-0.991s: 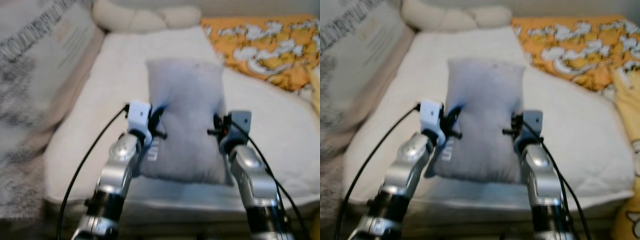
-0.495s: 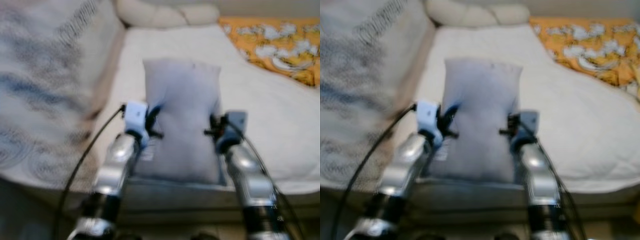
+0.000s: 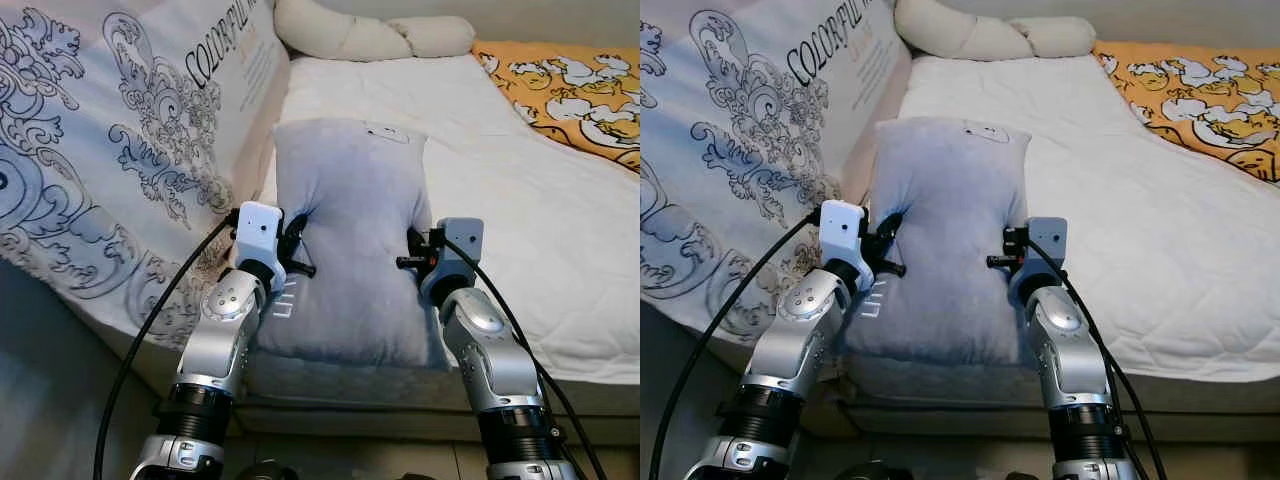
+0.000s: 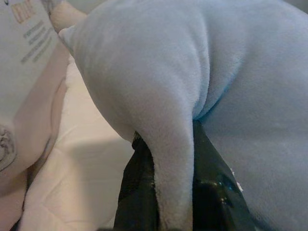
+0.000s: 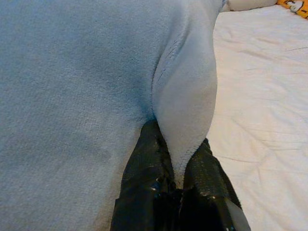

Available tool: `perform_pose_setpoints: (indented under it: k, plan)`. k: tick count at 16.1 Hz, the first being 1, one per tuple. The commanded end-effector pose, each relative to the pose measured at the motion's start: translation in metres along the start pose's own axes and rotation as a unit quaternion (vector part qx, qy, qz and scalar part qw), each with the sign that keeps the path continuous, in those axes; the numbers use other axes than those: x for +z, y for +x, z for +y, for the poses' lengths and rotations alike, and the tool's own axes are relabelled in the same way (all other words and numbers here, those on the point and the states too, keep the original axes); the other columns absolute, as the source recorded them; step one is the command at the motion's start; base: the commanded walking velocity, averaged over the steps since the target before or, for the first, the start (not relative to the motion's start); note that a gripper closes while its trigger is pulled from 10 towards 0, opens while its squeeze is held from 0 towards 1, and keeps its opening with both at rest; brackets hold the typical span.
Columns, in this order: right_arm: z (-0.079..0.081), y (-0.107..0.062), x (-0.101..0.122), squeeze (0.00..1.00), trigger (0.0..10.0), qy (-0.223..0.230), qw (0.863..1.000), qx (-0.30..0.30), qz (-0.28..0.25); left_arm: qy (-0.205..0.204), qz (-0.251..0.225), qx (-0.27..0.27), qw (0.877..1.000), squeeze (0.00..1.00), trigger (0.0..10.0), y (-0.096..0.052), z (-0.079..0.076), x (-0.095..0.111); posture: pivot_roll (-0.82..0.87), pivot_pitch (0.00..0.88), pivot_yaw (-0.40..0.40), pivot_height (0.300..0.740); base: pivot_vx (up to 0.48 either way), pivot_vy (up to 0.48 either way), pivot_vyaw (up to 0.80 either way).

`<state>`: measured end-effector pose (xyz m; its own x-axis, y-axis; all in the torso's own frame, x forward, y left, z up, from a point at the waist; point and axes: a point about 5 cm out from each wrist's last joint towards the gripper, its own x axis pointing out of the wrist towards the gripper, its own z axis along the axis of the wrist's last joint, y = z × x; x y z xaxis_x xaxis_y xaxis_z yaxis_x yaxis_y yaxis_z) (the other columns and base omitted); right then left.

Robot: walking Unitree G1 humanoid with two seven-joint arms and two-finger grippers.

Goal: Clean up the room

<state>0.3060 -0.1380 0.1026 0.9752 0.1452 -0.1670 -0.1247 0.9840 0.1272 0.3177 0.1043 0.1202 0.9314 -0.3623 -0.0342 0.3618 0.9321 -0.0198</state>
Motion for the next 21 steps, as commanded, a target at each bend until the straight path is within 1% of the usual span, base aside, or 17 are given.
perform_pose_setpoints:
  k: [1, 8, 9, 11, 13, 19, 20, 21]
  plan:
    - [-0.002, 0.001, 0.004, 0.0, 10.0, 0.0, 1.0, -0.005, -0.011, 0.007, -0.025, -0.007, 1.0, 0.0, 10.0, 0.003, -0.001, 0.012, -0.09, 0.0, 0.044, 0.74, 0.24, 0.0, 0.0]
    - [0.0, 0.002, 0.004, 0.0, 10.0, 0.002, 1.0, -0.002, -0.008, 0.005, -0.024, -0.01, 1.0, 0.0, 10.0, 0.002, 0.0, 0.012, -0.08, 0.0, 0.043, 0.74, 0.269, 0.0, 0.0]
    - [0.004, 0.003, 0.002, 0.0, 10.0, -0.018, 1.0, 0.017, 0.0, 0.005, -0.024, -0.01, 1.0, 0.0, 10.0, 0.002, 0.0, 0.013, -0.08, 0.0, 0.043, 0.74, 0.337, 0.0, 0.0]
    - [0.008, 0.004, 0.001, 0.0, 10.0, -0.025, 0.999, 0.024, 0.003, 0.007, -0.023, -0.01, 1.0, 0.0, 10.0, 0.002, 0.001, 0.013, -0.08, 0.0, 0.042, 0.74, 0.341, 0.0, 0.8]
    - [0.005, 0.005, -0.001, 0.0, 10.0, -0.003, 1.0, 0.013, 0.008, 0.01, -0.022, -0.009, 1.0, 0.0, 10.0, 0.002, 0.003, 0.013, -0.07, 0.0, 0.042, 0.74, 0.339, 0.0, 0.0]
    - [0.009, 0.006, -0.003, 0.0, 10.0, -0.006, 1.0, 0.026, 0.015, 0.018, -0.016, -0.013, 1.0, 0.0, 10.0, 0.002, 0.006, 0.014, -0.06, 0.0, 0.053, 0.74, 0.339, 0.0, 0.0]
    - [0.009, 0.006, -0.004, 0.0, 10.0, 0.012, 0.999, 0.026, 0.014, 0.03, -0.013, -0.018, 0.999, 0.0, 10.0, 0.003, 0.006, 0.014, -0.07, 0.0, 0.059, 0.74, 0.307, 0.0, 0.0]
    - [0.008, 0.006, -0.006, 0.0, 10.0, 0.011, 1.0, 0.02, 0.02, 0.034, -0.011, -0.027, 0.999, 0.0, 10.0, 0.004, 0.006, 0.014, -0.07, 0.0, 0.07, 0.74, 0.0, 0.0, 0.0]
